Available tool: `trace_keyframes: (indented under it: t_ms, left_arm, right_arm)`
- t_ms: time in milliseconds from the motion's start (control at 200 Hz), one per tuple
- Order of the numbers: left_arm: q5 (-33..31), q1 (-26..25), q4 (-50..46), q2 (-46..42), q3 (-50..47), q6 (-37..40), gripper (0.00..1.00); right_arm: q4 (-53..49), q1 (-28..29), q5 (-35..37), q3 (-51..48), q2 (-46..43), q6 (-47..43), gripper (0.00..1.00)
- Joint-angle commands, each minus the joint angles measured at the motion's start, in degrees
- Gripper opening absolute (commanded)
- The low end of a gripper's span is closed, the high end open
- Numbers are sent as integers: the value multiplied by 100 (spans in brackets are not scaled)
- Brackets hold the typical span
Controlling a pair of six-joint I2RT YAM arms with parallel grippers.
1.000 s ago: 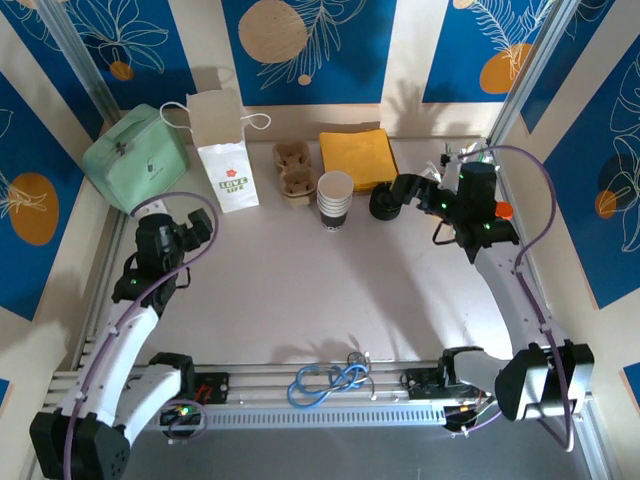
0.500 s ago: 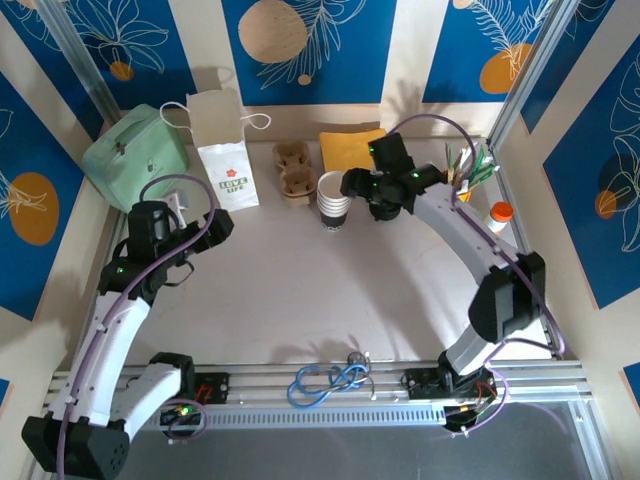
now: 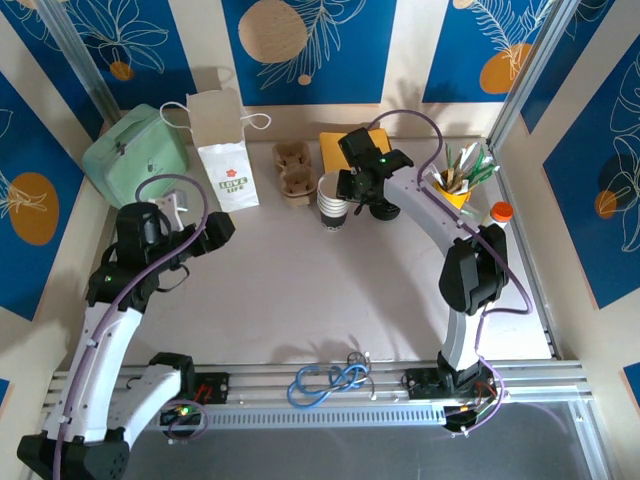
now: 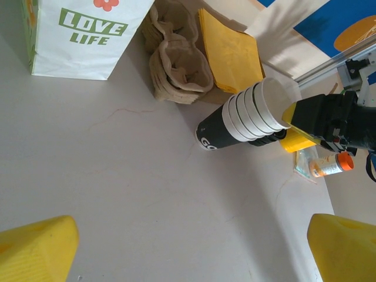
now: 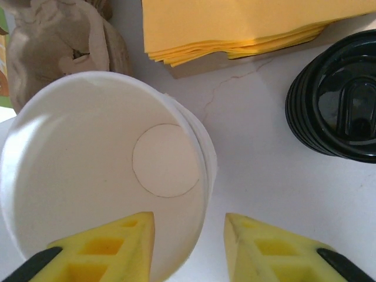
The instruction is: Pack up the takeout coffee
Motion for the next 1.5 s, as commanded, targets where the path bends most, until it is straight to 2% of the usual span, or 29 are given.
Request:
trace_keyframes:
  t_ms: [0,345,750,940,1496]
  left_arm:
    - [136,-36,-176,-58,-33,128,99]
    - [294,-43,-312,-182,191,131,99]
    - [343,-39,-203,-185,-6,43,100]
    - [367,-38,-171,-175,-46,13,99]
    - [430,-41,-162,-118,-86,-77,99]
  right_arm:
    - [-234,66,121,368,144,23,35]
    - [-405,92,164,629,278,66,34]
    - [-469,120,290,694,348,51,16]
    - [-395,121,206,660,229,48,13]
    - [-521,68,137,670,-95,48,9]
